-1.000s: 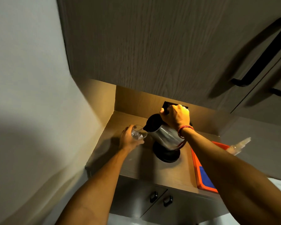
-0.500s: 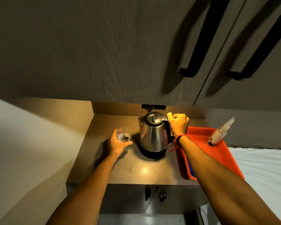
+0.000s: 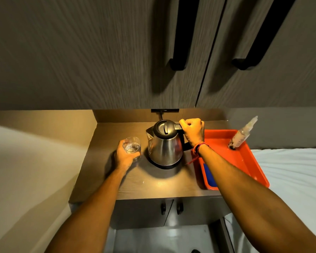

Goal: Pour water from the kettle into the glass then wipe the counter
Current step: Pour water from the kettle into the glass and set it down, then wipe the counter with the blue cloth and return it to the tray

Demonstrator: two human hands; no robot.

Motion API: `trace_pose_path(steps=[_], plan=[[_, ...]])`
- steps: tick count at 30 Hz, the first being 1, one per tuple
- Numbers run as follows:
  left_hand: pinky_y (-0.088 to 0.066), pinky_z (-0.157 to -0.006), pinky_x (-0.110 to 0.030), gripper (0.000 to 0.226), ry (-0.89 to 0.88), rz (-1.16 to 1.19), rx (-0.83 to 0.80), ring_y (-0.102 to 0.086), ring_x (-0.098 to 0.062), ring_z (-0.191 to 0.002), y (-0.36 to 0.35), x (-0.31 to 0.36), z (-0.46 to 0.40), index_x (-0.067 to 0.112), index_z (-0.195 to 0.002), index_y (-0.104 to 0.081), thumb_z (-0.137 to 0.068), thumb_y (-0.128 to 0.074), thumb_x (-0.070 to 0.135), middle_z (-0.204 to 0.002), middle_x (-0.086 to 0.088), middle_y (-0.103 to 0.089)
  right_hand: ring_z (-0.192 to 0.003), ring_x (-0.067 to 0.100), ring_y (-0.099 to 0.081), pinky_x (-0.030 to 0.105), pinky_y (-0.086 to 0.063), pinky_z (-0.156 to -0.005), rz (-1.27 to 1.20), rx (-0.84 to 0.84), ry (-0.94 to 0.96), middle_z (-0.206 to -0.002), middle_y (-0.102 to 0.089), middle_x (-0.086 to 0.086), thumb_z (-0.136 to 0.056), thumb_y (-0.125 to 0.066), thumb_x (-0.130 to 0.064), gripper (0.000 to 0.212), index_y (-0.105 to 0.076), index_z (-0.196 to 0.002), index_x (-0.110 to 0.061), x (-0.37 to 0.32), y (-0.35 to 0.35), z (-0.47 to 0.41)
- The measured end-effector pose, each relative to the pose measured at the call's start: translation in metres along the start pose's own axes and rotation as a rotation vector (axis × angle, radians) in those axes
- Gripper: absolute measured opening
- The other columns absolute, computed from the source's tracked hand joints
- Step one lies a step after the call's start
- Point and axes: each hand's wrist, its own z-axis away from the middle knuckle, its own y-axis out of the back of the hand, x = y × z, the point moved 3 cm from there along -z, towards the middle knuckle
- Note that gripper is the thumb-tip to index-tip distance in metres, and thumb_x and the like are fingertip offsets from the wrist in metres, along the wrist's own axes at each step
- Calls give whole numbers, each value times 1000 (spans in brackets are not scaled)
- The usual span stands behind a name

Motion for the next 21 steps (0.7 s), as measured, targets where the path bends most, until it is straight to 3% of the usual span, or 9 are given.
trace_pose_path(steps=[3,7,10,12,15,18,21], plan=[[-50,-104,-44,91,-2,-10,-24,-54,-32,-128,3,-1,0,15,-140,-47,-62,-93,6,-137,-12,-58,-53,16,-31,34,-28,-54,17,24,-30,-46,-21,2,-81,-61,-28,52,-36,-40,-9,6,4,4],[-48,-101,-42,105,3,-19,-77,-47,-35,-135,7,5,2,20,-147,-38,-59,-94,9,-146,-12,-49,-52,17,-27,35,-27,-51,31,36,-31,-51,-21,-3,-82,-57,-33,51,-35,-43,-9,11,7,4],[-44,-109,-49,113,-125,-193,2,-38,-30,-139,11,16,13,22,-151,-29,-60,-94,36,-153,-9,-38,-55,21,-37,36,-33,-54,7,-12,-35,-49,-36,3,-88,-56,-40,52,-47,-53,-3,12,9,6],[-49,-98,-42,96,-343,-387,125,-44,-25,-128,9,30,27,20,-143,-38,-67,-83,57,-143,-8,-44,-60,27,-48,40,-41,-60,-59,-7,-76,-56,-53,11,-93,-54,-45,53,-56,-62,-2,19,15,12],[-48,-74,-34,50,-738,-510,205,-51,-20,-96,-12,51,59,15,-113,-55,-83,-64,54,-108,-6,-55,-76,31,-59,46,-48,-74,-147,34,-188,-78,-67,14,-100,-45,-44,49,-64,-78,-6,38,31,28],[-45,-68,-36,22,-997,-512,-49,-53,-20,-81,-57,53,106,15,-94,-60,-89,-62,36,-89,-2,-58,-99,36,-62,44,-48,-88,28,55,-297,-102,-71,17,-101,-47,-38,41,-69,-91,-5,71,58,42],[-48,-71,-43,23,-1111,-644,-265,-63,-28,-85,-112,48,146,12,-98,-67,-88,-64,32,-89,-5,-66,-108,42,-61,45,-48,-90,269,-5,-424,-113,-68,25,-92,-57,-28,31,-70,-97,-1,104,84,54]])
